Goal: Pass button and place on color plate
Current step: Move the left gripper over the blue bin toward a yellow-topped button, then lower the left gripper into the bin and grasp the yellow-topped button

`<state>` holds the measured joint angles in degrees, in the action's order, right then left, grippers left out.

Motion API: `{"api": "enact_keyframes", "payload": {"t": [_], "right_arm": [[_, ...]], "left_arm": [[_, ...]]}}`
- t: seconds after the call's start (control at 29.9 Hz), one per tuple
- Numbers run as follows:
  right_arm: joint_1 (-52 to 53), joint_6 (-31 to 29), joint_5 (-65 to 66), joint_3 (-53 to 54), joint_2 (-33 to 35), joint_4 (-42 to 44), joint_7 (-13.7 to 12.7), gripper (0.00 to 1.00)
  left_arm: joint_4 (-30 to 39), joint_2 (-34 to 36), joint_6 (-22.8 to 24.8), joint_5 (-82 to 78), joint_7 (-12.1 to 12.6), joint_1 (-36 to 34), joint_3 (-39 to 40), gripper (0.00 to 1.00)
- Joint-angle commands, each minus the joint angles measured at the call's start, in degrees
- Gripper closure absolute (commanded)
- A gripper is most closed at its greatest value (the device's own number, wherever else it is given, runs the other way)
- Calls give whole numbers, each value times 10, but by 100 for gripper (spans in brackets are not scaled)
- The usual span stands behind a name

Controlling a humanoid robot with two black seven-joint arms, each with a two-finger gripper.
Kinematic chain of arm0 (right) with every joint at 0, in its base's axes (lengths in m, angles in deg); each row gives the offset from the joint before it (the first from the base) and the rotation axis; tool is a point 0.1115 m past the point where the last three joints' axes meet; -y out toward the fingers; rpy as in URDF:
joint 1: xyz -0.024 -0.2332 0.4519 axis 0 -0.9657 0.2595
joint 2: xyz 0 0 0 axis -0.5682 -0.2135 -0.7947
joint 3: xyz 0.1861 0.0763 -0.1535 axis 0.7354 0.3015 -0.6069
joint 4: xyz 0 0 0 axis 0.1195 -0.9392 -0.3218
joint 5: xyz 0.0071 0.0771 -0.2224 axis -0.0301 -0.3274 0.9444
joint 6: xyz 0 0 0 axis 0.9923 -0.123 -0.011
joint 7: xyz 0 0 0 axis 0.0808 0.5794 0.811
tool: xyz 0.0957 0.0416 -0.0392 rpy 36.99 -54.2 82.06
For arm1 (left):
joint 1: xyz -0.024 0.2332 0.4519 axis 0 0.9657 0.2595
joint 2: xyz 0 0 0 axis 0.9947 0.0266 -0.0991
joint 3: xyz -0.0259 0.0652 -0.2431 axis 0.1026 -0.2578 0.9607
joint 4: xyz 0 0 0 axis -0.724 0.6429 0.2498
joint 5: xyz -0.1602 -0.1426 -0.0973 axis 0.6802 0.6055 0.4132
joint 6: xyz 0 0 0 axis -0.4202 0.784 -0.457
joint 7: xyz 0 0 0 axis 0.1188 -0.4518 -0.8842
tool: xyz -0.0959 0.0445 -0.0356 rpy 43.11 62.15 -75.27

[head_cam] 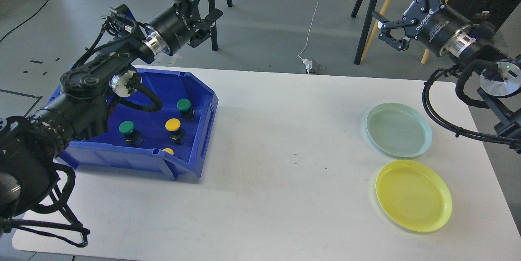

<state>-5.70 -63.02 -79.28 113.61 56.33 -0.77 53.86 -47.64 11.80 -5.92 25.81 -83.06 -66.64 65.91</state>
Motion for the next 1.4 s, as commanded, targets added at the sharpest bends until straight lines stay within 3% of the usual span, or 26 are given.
{"api": "enact_keyframes", "payload": {"t": [0.0, 0.23, 0.37, 0.53, 0.67, 0.77, 0.94, 1.07, 1.2, 1.37], "right_arm": [[-2, 0, 0, 18, -14, 14, 0, 0], [-3, 0, -2, 48, -17, 30, 0, 0], [-7, 0, -79, 75, -25, 49, -1, 0], [2, 0, -92, 41, -44, 57, -2, 0], [10, 0, -92, 19, -36, 58, -2, 0], [10, 0, -92, 16, -32, 61, -2, 0], [1, 0, -91, 15, -9, 62, -2, 0], [-26, 0, -92, 16, -8, 63, -2, 0], [-45, 0, -92, 18, -6, 60, -1, 0], [-48, 0, -92, 19, 2, 60, 0, 0]], "left_arm": [[-2, -1, 0, 45, 0, 22, 28, 0], [-4, 7, 0, 59, 0, 22, 43, 0], [3, -3, 0, 85, 0, 29, 92, 0], [78, -4, 0, 83, 0, 47, 155, 1], [151, 60, 0, 6, 0, 41, 141, 1], [214, 129, 0, -98, 0, 4, 81, 1], [293, 242, 0, -238, 0, -98, -143, 1], [353, 279, 0, -452, 0, -147, -266, 1], [360, 279, 0, -648, 0, -143, -323, 1], [345, 273, 0, -768, 0, -113, -339, 2]]}}
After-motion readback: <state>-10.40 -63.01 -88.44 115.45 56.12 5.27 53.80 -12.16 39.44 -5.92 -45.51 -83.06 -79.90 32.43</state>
